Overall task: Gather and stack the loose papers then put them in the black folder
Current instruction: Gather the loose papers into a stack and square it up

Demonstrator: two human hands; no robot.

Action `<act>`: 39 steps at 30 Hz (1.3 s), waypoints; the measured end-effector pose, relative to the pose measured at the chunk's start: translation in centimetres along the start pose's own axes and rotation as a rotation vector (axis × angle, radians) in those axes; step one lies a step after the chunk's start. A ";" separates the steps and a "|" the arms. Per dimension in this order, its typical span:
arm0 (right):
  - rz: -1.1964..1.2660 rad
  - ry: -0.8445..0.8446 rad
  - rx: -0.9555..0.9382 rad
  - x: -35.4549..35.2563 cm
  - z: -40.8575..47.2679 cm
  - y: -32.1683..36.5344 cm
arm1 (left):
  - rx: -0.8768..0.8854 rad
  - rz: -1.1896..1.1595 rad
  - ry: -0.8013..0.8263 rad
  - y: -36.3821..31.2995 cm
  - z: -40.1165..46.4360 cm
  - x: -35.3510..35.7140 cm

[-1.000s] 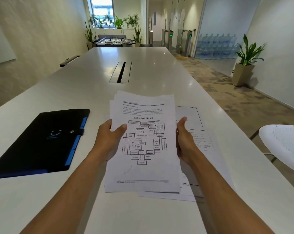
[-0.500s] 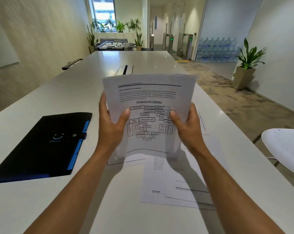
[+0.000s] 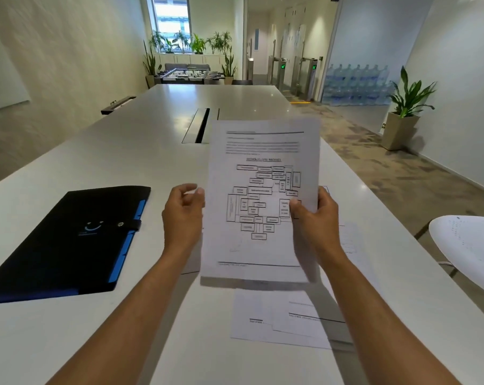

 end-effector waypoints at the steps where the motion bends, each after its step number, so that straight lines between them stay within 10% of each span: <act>1: 0.037 -0.010 0.074 -0.5 0.3 -0.7 | -0.068 0.095 -0.016 0.8 0.2 -0.3; 12: 0.004 -0.099 0.499 -2.2 -0.2 -8.1 | -0.432 0.925 0.255 5.2 -0.5 0.2; 32: -0.212 -0.056 0.459 -1.7 -0.9 -8.2 | -0.597 0.232 0.121 6.0 2.0 -2.0; 39: -0.091 -0.054 0.466 -1.9 -0.9 -8.1 | -0.243 0.206 0.017 2.7 3.5 -3.5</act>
Point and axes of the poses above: each hand's wrist, its own z-axis towards the middle knuckle, its own x-axis out of the palm, y = z × x, the point moved 1 cm from there along z, towards the middle knuckle, and after that the axes turned 9 degrees about y, right-handed, at the moved point
